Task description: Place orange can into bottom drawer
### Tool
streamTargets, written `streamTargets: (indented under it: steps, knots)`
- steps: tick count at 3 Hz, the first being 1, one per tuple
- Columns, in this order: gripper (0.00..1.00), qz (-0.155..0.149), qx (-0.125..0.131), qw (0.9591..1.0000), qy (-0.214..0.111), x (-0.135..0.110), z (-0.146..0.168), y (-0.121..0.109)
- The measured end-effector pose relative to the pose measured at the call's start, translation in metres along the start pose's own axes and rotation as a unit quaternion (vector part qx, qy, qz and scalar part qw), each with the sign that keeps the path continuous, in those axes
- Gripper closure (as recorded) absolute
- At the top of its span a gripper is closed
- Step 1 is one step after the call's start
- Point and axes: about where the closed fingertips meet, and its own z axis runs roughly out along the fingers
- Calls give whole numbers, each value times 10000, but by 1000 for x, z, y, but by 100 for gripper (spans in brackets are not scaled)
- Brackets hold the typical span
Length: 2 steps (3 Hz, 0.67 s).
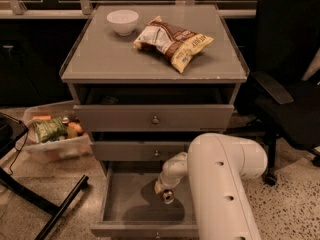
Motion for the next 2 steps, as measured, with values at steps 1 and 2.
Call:
streamTargets:
  steps: [1,2]
  knots:
    - [81,210,-117,9997,45,3,42,-8]
    - [58,412,-120,9990,-104,4,58,-20]
